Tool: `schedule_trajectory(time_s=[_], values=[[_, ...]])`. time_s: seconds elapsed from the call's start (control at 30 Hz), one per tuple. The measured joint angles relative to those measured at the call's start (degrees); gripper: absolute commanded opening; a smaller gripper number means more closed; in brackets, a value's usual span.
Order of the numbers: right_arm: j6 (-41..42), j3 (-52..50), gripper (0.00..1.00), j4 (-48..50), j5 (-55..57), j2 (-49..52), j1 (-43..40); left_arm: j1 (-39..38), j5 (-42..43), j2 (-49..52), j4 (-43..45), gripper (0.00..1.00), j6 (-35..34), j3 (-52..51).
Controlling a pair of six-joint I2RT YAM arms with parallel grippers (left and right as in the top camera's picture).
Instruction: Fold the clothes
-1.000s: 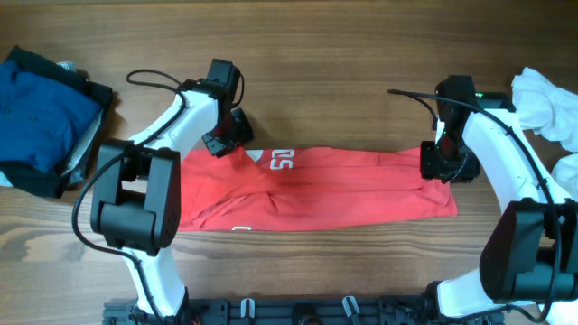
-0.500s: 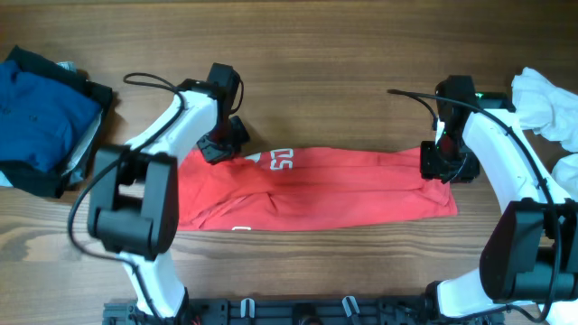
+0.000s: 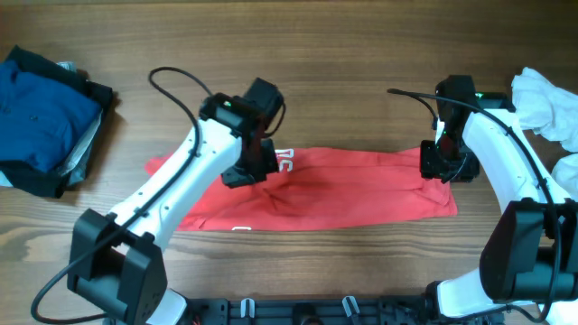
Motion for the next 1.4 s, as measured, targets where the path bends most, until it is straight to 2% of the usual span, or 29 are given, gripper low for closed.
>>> schedule_trajectory(time_s=[0.17,0.37,0.53,0.57,0.6,0.63,0.87,1.13,1.2,1.23,1.27,1.33,1.4], values=[[0.0,0.0,0.46,0.0,0.0,0.0,0.0,-0.9,0.0,0.0,0.3,0.04,-0.3,0.0],[0.0,0.0,0.46,0.0,0.0,0.0,0.0,-0.9,0.0,0.3,6.6,0.04,-0.4,0.0],[0.0,0.0,0.46,0.0,0.0,0.0,0.0,-3.0,0.0,3.9,10.4,0.09,-0.7,0.0],[0.0,0.0,0.46,0.0,0.0,0.0,0.0,-3.8,0.0,5.0,10.9,0.16,-0.8,0.0],[0.0,0.0,0.46,0.0,0.0,0.0,0.0,-4.4,0.0,5.8,11.0,0.27,-0.8,0.0],[0.0,0.0,0.46,0.0,0.0,0.0,0.0,-4.7,0.0,6.3,11.0,0.32,-0.9,0.0],[0.0,0.0,0.46,0.0,0.0,0.0,0.0,-5.2,0.0,6.5,8.2,0.36,-1.2,0.0],[0.0,0.0,0.49,0.0,-0.7,0.0,0.0,-5.8,-1.3,-7.3,-0.4,0.38,-1.2,0.0],[0.0,0.0,0.5,0.0,-0.9,0.0,0.0,-5.8,-2.9,-10.0,-1.3,0.46,-1.2,0.0],[0.2,0.0,0.51,0.0,-1.1,0.0,0.0,-5.8,-4.2,-10.5,-1.9,0.57,-1.2,0.0],[0.2,0.0,0.51,0.0,-1.1,0.0,0.0,-5.8,-6.0,-12.7,-2.4,0.63,-1.0,0.0],[0.2,0.0,0.51,0.1,-1.6,0.0,0.0,-4.8,-10.3,-15.2,-3.2,0.67,-1.3,0.0],[0.2,0.0,0.51,0.2,-2.3,0.0,0.0,-0.5,-13.1,-16.8,-3.2,0.67,-1.0,0.0]])
